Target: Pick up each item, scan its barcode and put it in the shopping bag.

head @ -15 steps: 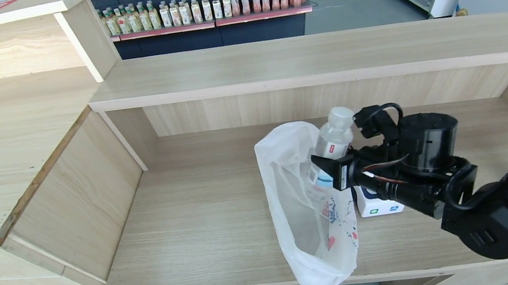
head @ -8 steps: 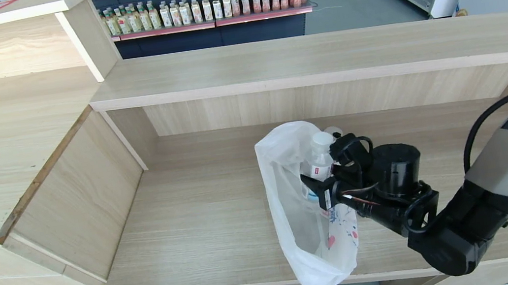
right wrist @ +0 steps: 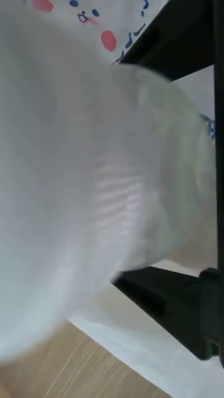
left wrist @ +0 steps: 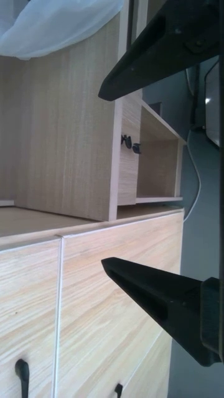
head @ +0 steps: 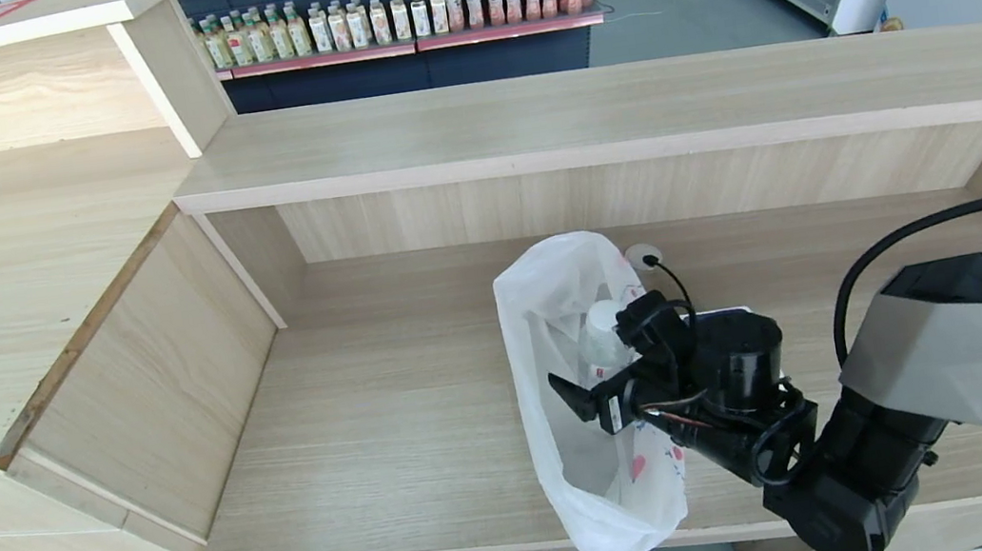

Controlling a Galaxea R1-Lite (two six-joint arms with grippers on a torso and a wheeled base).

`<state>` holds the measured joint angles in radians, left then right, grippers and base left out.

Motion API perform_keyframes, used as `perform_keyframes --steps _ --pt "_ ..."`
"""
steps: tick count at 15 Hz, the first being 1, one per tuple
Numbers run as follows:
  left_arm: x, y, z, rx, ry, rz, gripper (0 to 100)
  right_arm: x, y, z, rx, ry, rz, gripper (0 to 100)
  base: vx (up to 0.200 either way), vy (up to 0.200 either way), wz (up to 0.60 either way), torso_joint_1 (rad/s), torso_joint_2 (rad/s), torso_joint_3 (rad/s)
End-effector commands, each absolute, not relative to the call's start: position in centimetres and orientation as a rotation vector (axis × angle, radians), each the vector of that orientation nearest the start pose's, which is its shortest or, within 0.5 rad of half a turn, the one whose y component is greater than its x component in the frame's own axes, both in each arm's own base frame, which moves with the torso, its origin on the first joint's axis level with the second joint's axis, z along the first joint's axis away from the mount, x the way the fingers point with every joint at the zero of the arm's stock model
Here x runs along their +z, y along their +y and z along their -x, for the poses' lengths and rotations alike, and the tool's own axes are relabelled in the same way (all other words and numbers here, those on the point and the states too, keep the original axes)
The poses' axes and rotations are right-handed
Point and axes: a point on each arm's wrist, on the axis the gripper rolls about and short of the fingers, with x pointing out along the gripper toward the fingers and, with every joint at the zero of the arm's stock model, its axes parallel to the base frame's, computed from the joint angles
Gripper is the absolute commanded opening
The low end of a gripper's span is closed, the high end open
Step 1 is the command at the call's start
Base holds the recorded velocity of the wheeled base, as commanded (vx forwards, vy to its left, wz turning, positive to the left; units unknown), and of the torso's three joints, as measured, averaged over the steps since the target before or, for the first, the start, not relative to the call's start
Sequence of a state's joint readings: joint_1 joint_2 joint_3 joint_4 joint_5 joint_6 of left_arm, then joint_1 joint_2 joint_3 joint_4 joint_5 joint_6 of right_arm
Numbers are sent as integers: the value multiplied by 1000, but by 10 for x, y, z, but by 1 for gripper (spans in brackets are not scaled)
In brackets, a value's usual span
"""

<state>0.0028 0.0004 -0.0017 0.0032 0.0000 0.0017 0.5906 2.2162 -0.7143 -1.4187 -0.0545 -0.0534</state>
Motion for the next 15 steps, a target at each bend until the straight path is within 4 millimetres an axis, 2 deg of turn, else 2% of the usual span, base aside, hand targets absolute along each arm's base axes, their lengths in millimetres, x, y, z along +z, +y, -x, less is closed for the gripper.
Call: perform_keyframes --steps 1,6,9,12,15 --pt "76 0 23 3 2 -2 100 72 212 -303 557 49 30 100 0 0 0 0 0 0" --pt "76 0 23 2 2 -2 100 132 191 -293 528 -21 -118 100 0 0 0 0 0 0" --pt "76 0 23 3 2 2 100 183 174 -268 525 -47 -130 100 0 0 0 0 0 0" --pt "76 0 23 3 2 2 100 209 134 -231 432 -5 -97 100 0 0 0 0 0 0" --pt "76 0 23 2 2 0 100 209 83 -199 258 78 -12 100 0 0 0 0 0 0"
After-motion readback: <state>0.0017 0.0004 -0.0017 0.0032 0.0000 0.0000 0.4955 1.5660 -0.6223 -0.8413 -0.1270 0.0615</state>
